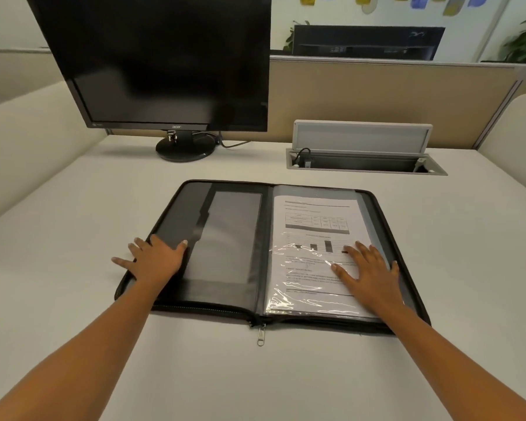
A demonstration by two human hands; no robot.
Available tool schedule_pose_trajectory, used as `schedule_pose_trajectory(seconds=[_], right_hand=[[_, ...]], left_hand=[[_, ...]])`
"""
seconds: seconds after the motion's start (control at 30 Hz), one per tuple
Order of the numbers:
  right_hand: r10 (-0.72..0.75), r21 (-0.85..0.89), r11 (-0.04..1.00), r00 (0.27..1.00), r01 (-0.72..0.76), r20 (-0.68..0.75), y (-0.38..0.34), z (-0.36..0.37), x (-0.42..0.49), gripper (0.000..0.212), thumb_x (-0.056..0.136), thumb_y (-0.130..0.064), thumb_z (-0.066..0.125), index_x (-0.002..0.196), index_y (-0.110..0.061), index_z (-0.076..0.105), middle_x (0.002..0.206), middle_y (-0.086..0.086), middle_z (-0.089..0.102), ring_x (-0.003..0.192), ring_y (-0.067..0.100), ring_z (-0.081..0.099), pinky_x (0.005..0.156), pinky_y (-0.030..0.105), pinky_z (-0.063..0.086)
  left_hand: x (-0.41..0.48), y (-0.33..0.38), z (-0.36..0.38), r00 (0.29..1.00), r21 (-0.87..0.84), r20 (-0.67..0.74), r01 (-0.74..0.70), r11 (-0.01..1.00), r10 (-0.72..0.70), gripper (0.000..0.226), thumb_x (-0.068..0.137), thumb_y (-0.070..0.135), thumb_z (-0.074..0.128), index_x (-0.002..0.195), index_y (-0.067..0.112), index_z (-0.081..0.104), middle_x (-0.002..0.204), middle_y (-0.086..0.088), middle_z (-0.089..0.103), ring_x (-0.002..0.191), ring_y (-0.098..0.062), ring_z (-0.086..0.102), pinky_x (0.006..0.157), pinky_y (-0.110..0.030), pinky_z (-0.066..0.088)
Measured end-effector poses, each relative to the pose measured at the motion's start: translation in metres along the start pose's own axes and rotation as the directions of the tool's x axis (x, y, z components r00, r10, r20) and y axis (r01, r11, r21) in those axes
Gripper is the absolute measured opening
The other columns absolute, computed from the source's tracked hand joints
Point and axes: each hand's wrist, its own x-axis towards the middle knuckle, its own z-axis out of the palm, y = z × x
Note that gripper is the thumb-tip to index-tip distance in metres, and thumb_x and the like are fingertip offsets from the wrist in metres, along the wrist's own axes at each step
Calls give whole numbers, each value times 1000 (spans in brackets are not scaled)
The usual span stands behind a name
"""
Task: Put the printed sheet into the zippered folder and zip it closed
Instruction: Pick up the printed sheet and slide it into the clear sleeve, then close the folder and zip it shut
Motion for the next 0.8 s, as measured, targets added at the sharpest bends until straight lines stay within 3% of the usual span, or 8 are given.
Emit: schedule_pose_trajectory(seconds=[0.17, 0.37, 0.53, 0.67, 0.8], right_hand=[[3, 4, 1000, 1000, -3, 8, -1, -2, -1, 61, 84, -66, 30, 138, -36, 26, 154, -5, 20, 143, 19, 11, 111, 61, 8], [15, 27, 1000, 998, -16, 56, -4, -5, -1, 62, 86, -63, 32, 139, -34, 24, 155, -4, 16, 143, 21, 8, 111, 60, 5], [39, 69, 996, 988, -49, 150, -6, -15, 3, 64, 86, -62, 36, 140, -33, 22, 156, -3, 13, 144, 23, 5, 110, 63, 3], [73, 137, 986, 988, -92, 137, -20, -25, 5, 68, 85, -53, 50, 141, -30, 20, 155, -1, 16, 143, 25, 7, 109, 66, 6], [29, 227, 973, 996, -49, 90, -51, -44, 7, 63, 86, -47, 52, 139, -27, 26, 152, -1, 24, 141, 24, 16, 110, 63, 12]], left_hand=[[3, -10, -10, 1000, -31, 14, 3, 1000, -2, 79, 85, 64, 36, 139, 6, 28, 138, -20, 44, 131, -38, 36, 108, -62, -4], [10, -11, -24, 999, -180, 43, 33, 983, -26, 74, 85, 58, 46, 135, 6, 33, 139, -22, 41, 130, -40, 35, 110, -59, 4], [15, -4, -55, 998, -391, -10, -55, 919, 56, 65, 87, 50, 50, 124, -3, 48, 130, -26, 49, 120, -41, 42, 102, -49, 37], [2, 10, -94, 995, -430, -37, -103, 897, 96, 65, 85, 53, 51, 124, 0, 49, 131, -24, 49, 120, -42, 42, 100, -50, 38], [-26, 28, -140, 971, -507, -113, -237, 828, 209, 55, 86, 50, 52, 115, 4, 57, 119, -18, 57, 108, -36, 52, 90, -44, 43]])
